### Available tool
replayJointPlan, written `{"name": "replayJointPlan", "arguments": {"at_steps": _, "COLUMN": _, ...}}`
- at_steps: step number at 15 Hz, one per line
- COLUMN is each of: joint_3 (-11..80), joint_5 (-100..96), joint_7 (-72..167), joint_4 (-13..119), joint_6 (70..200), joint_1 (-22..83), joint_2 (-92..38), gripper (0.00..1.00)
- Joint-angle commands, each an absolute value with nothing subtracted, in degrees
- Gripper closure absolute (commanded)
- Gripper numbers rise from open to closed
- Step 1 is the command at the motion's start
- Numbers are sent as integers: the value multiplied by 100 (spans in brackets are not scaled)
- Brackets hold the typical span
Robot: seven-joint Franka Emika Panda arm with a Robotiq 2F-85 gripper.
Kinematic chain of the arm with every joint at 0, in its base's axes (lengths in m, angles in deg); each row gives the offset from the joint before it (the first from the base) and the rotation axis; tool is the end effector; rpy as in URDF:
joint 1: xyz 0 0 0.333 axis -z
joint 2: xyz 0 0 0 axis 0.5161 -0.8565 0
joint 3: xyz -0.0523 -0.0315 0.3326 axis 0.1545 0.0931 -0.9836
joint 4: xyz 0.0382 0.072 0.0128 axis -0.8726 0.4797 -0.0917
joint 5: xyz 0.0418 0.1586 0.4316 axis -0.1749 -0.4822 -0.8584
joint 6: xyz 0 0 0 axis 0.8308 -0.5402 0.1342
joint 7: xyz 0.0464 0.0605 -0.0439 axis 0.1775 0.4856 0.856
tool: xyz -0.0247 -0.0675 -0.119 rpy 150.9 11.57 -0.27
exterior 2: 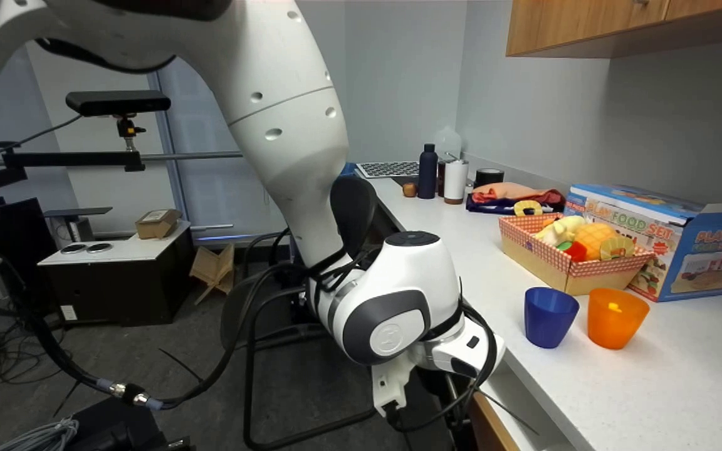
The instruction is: Close the bottom drawer
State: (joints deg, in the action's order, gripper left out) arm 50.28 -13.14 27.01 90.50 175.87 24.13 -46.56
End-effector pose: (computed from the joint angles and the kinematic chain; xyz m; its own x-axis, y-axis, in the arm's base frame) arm 0.5544 -0.1621 0.0379 0.7286 -0.6327 0.2624 -0.6656 -0.7444 0.0530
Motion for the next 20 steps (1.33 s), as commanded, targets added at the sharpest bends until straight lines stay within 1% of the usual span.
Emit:
{"name": "replayJointPlan", "arguments": {"at_steps": 1, "joint_3": 5476, "joint_5": -1361, "joint_7": 2635, "joint_4": 8151, "joint_6": 17839, "joint_1": 2196, "joint_2": -5514, "gripper": 0}}
{"name": "replayJointPlan", "arguments": {"at_steps": 5, "joint_3": 5743, "joint_5": -1524, "joint_7": 2494, "joint_4": 7571, "joint_6": 17942, "joint_1": 2105, "joint_2": -6046, "gripper": 0}}
{"name": "replayJointPlan", "arguments": {"at_steps": 9, "joint_3": 5921, "joint_5": -1829, "joint_7": 2373, "joint_4": 7257, "joint_6": 18190, "joint_1": 2003, "joint_2": -6390, "gripper": 0}}
{"name": "replayJointPlan", "arguments": {"at_steps": 14, "joint_3": 6042, "joint_5": -2212, "joint_7": 2194, "joint_4": 7239, "joint_6": 18281, "joint_1": 1678, "joint_2": -6492, "gripper": 0}}
{"name": "replayJointPlan", "arguments": {"at_steps": 20, "joint_3": 6405, "joint_5": -2223, "joint_7": 2261, "joint_4": 7624, "joint_6": 18046, "joint_1": 1153, "joint_2": -6243, "gripper": 0}}
